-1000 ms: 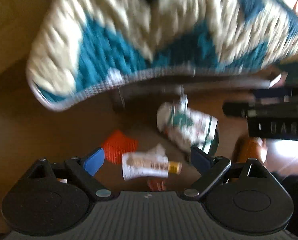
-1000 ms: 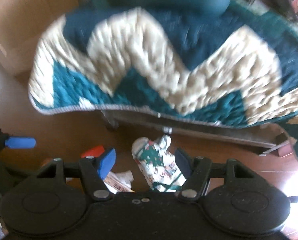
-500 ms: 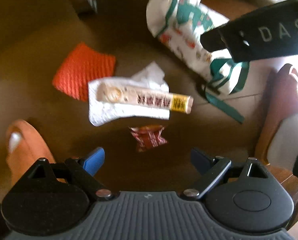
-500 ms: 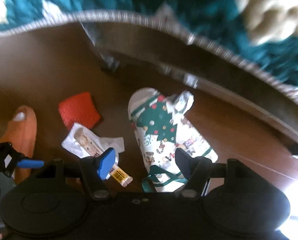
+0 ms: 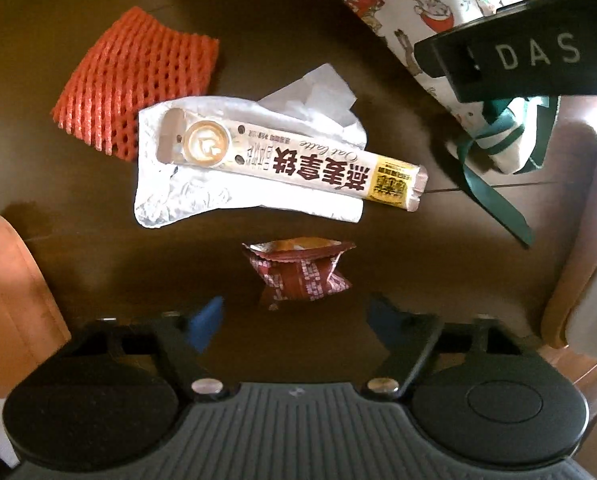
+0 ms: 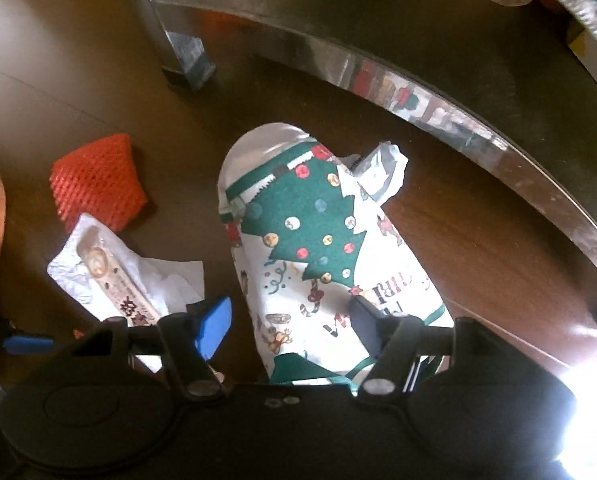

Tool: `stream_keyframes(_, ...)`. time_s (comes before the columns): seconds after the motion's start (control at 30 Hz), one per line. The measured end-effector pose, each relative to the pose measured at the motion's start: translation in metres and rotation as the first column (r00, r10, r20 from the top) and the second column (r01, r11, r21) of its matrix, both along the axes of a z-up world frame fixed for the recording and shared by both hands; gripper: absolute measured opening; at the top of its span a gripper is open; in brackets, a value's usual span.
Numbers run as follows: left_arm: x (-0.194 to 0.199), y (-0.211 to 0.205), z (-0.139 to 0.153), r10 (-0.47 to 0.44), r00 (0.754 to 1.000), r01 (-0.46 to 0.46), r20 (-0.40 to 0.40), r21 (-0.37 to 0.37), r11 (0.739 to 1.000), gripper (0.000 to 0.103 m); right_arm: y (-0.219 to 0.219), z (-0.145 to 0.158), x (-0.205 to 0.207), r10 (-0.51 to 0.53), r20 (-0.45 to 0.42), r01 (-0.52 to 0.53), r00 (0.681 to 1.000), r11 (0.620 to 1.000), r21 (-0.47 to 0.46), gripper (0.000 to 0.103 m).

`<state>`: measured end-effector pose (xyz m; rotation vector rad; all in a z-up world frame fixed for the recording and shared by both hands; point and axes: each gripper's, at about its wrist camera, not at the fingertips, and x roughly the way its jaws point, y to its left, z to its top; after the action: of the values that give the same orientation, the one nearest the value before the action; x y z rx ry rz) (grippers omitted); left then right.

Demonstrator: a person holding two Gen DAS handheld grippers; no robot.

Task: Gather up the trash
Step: 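Grasp the Christmas-print paper bag with right while left grasps the brown wrapper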

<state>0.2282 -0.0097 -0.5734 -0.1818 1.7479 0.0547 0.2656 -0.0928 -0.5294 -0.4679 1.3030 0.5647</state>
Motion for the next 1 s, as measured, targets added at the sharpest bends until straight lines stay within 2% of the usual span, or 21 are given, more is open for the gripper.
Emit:
stream_keyframes(0.07,-0.001,0.0,-0.004,0.008,1.0,-0.008,-0.016,-0.007,1.0,0.055,0.0,-0.001,0.0,-0.003,0.011,0.003,1.0,1.0,-0.003,0.064)
stream_keyframes(0.13,-0.005,0.001,-0.006,-0.002,1.0,0.002,-0.015,-0.011,1.0,0.04,0.001,-0.002,0.0,0.001,0.022,-0.001,1.0,1.0,-0.011,0.064)
stream_keyframes(0.17,-0.007,0.002,-0.007,-0.005,1.0,0.004,-0.02,-0.01,1.0,0.03,0.001,-0.002,-0.001,0.007,0.031,-0.006,0.999,1.0,-0.017,0.055)
stream_keyframes(0.23,-0.009,0.006,-0.008,0.01,1.0,-0.01,-0.023,-0.011,1.0,0.024,0.003,-0.004,-0.002,0.025,0.045,-0.023,0.999,0.998,-0.054,0.034)
stream_keyframes(0.3,-0.01,0.01,-0.01,0.006,1.0,-0.006,-0.025,-0.013,1.0,0.012,0.001,-0.003,-0.003,0.028,0.032,-0.026,0.999,0.998,-0.055,0.024)
stream_keyframes(0.37,-0.012,0.01,-0.009,-0.007,0.999,0.006,-0.036,-0.008,1.0,0.01,0.0,0.001,-0.004,0.033,0.036,-0.03,0.999,0.997,-0.073,0.015)
stream_keyframes(0.43,-0.012,0.01,-0.002,-0.02,0.999,0.02,-0.04,-0.002,1.0,0.006,-0.002,0.007,-0.004,0.022,0.017,-0.021,1.0,0.997,-0.076,0.012)
stream_keyframes(0.57,-0.007,0.017,0.025,-0.034,0.999,0.033,-0.017,-0.018,0.999,0.005,-0.01,0.03,-0.008,-0.027,-0.01,0.027,1.0,0.998,-0.048,0.006)
stream_keyframes(0.67,-0.005,0.023,0.047,-0.02,1.0,0.02,0.008,-0.02,1.0,0.005,-0.016,0.052,-0.012,-0.053,-0.013,0.053,0.999,0.998,-0.034,0.005)
stream_keyframes(0.9,-0.004,0.042,0.107,-0.021,0.996,0.02,0.086,0.015,1.0,0.003,-0.022,0.12,-0.021,-0.097,0.053,0.096,0.994,0.995,0.01,0.005)
stream_keyframes(1.0,-0.004,0.054,0.113,0.014,0.997,-0.014,0.08,-0.009,1.0,0.004,-0.029,0.147,-0.025,-0.118,0.058,0.117,0.991,0.993,0.031,0.005)
